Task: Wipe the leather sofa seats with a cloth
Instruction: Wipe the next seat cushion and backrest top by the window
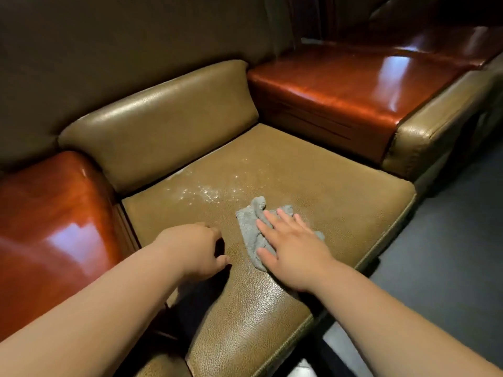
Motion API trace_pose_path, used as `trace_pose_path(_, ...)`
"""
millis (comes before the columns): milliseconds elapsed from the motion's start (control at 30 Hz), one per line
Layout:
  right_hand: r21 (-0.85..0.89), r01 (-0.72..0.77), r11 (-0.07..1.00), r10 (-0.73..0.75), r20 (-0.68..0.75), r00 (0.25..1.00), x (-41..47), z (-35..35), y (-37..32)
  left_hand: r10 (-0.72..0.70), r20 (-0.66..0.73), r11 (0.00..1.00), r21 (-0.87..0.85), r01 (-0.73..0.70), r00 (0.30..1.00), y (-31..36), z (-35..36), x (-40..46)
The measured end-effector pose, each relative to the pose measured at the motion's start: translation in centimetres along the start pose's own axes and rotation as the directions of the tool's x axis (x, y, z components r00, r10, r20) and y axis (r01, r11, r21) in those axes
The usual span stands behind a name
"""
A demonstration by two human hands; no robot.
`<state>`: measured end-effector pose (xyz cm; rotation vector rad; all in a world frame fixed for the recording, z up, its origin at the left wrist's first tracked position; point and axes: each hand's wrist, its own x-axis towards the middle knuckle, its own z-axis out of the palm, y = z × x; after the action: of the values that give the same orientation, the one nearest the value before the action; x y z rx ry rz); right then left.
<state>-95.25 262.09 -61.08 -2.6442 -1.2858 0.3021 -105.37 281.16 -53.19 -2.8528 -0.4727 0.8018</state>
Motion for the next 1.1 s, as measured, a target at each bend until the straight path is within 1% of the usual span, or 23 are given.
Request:
trace_pose_path(67, 0.013, -0.118, 0.993, 0.119, -0.085, 0.989, 0.7, -0.3, 3.9, 0.023, -0.033, 1.0, 0.005, -0.023, 0.999, 1.1, -1.6, 1.0)
trace_pose_path(133, 0.002, -0.277, 0.961, 0.274, -0.142, 0.951, 1.1, -1.1, 7.7, 0.072, -0.103, 0.994, -0.069, -0.08, 0.992, 2.8, -3.3, 2.4)
trace_pose_path(200, 0.023, -0.374, 0.927, 0.373, -0.151, 0.915, 1.3, -1.5, 9.1, 0.131, -0.19, 0.978, -0.137, -0.158, 0.973, 4.6, -3.9, 3.8)
trace_pose_path(233, 0.031, -0.398, 0.917, 0.398, -0.144, 0.906, 1.4, -1.5, 8.5, 0.152, -0.213, 0.969, -0.159, -0.188, 0.965, 5.4, -3.6, 4.4)
trace_pose_path(267, 0.031, -0.396, 0.918, 0.397, -0.139, 0.907, 1.5, -1.5, 7.3, 0.171, -0.2, 0.962, -0.177, -0.207, 0.965, 5.9, -3.1, 4.8)
trace_pose_path(300, 0.029, -0.357, 0.934, 0.357, -0.142, 0.923, 1.7, -1.2, 6.0, 0.194, -0.156, 0.956, -0.192, -0.223, 0.968, 6.1, -2.7, 5.3)
trace_pose_path(367, 0.023, -0.205, 0.979, 0.206, -0.125, 0.97, 1.7, -0.4, 4.2, 0.237, -0.077, 0.941, -0.228, -0.249, 0.968, 6.1, -2.4, 5.7)
trace_pose_path(400, 0.025, -0.141, 0.99, 0.143, -0.102, 0.985, 1.6, -0.2, 4.2, 0.25, -0.058, 0.934, -0.247, -0.257, 0.966, 5.9, -2.6, 5.8)
trace_pose_path(467, 0.033, -0.099, 0.994, 0.102, -0.092, 0.99, 2.0, -0.5, 6.6, 0.256, -0.003, 0.936, -0.248, -0.249, 0.967, 5.8, -3.0, 5.8)
trace_pose_path(500, 0.038, -0.128, 0.991, 0.132, -0.119, 0.984, 2.2, -0.9, 8.7, 0.261, 0.02, 0.941, -0.227, -0.25, 0.965, 6.1, -3.1, 5.8)
trace_pose_path(533, 0.035, -0.196, 0.98, 0.199, -0.156, 0.968, 2.3, -1.2, 11.0, 0.263, 0.037, 0.947, -0.203, -0.25, 0.964, 6.4, -3.0, 5.8)
trace_pose_path(600, 0.025, -0.365, 0.931, 0.362, -0.211, 0.908, 2.6, -2.1, 14.4, 0.261, 0.05, 0.95, -0.188, -0.248, 0.964, 6.8, -2.7, 5.7)
trace_pose_path(633, 0.027, -0.418, 0.908, 0.414, -0.21, 0.886, 2.7, -2.3, 14.8, 0.262, 0.047, 0.95, -0.187, -0.249, 0.964, 7.0, -2.6, 5.6)
trace_pose_path(667, 0.027, -0.436, 0.9, 0.431, -0.207, 0.878, 3.0, -2.3, 14.3, 0.265, 0.043, 0.95, -0.186, -0.253, 0.963, 7.0, -2.6, 5.7)
trace_pose_path(700, 0.022, -0.415, 0.909, 0.411, -0.2, 0.889, 3.3, -2.1, 13.0, 0.267, 0.04, 0.949, -0.185, -0.256, 0.963, 7.0, -2.5, 5.8)
trace_pose_path(733, 0.017, -0.358, 0.933, 0.355, -0.185, 0.916, 3.4, -1.9, 11.1, 0.266, 0.036, 0.949, -0.186, -0.255, 0.963, 7.0, -2.4, 5.9)
trace_pose_path(800, 0.011, -0.192, 0.981, 0.192, -0.153, 0.969, 3.1, -1.3, 7.6, 0.266, 0.031, 0.948, -0.189, -0.256, 0.963, 7.1, -2.4, 5.9)
trace_pose_path(833, 0.018, -0.125, 0.992, 0.127, -0.133, 0.983, 2.7, -1.2, 6.8, 0.267, 0.033, 0.947, -0.192, -0.256, 0.963, 7.1, -2.4, 5.7)
trace_pose_path(867, 0.027, -0.091, 0.996, 0.093, -0.117, 0.989, 2.6, -1.3, 6.9, 0.266, 0.036, 0.947, -0.197, -0.254, 0.963, 7.1, -2.5, 5.7)
trace_pose_path(900, 0.038, -0.091, 0.995, 0.095, -0.109, 0.989, 2.7, -1.6, 7.8, 0.263, 0.036, 0.947, -0.2, -0.251, 0.964, 7.1, -2.6, 5.6)
trace_pose_path(967, 0.028, -0.183, 0.983, 0.185, -0.166, 0.969, 3.1, -2.0, 11.4, 0.26, 0.03, 0.948, -0.195, -0.25, 0.965, 7.0, -2.7, 5.7)
trace_pose_path(1033, 0.02, -0.354, 0.935, 0.349, -0.217, 0.912, 3.6, -2.8, 15.3, 0.263, 0.029, 0.949, -0.19, -0.253, 0.964, 6.9, -2.7, 5.8)
trace_pose_path(1100, 0.058, -0.455, 0.889, 0.456, -0.222, 0.862, 3.8, -3.7, 16.7, 0.268, 0.029, 0.948, -0.187, -0.258, 0.963, 6.9, -2.5, 5.9)
